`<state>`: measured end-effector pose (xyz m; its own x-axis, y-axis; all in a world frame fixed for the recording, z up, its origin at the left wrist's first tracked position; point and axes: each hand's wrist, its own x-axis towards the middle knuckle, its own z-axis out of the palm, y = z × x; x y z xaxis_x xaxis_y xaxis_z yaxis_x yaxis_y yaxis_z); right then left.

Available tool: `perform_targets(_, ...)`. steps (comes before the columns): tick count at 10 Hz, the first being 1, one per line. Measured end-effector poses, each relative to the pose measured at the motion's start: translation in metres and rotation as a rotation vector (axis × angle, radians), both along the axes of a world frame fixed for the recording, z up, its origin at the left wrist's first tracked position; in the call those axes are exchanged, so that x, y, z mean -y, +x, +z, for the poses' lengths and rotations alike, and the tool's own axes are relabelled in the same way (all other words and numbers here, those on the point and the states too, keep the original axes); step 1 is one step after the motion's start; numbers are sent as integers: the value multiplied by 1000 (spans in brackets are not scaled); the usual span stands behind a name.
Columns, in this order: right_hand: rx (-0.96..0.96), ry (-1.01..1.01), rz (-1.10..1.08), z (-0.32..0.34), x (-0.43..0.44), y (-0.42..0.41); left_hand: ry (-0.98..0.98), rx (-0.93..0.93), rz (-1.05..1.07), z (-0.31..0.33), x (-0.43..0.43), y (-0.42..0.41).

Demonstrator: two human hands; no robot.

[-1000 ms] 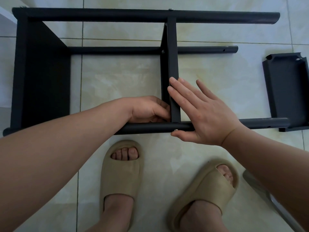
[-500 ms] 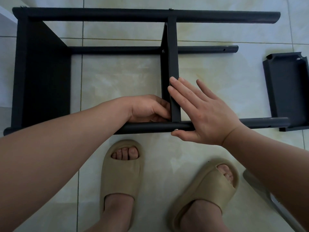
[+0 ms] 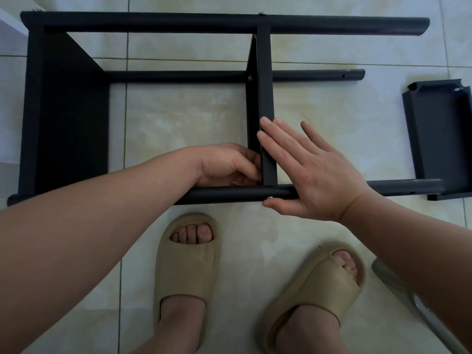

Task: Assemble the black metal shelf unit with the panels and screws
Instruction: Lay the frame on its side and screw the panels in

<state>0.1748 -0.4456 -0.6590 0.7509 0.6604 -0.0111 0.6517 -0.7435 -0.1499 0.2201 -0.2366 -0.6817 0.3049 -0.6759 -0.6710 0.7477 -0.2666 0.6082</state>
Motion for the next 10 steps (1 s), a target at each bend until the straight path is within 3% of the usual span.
perform_targets(2, -3, -3, -1, 0, 0, 0, 31, 55, -81, -1, 2, -3)
perform_targets(5, -3, 5, -3, 1, 0, 0, -41, -30, 19, -3, 1, -1)
perform_targets(7, -3, 0, -2, 0, 0, -1, 41, 74, -48, -4, 2, -4)
perform_targets(10, -2, -1, -2, 1, -1, 0, -45, -5, -13, -1, 2, -4)
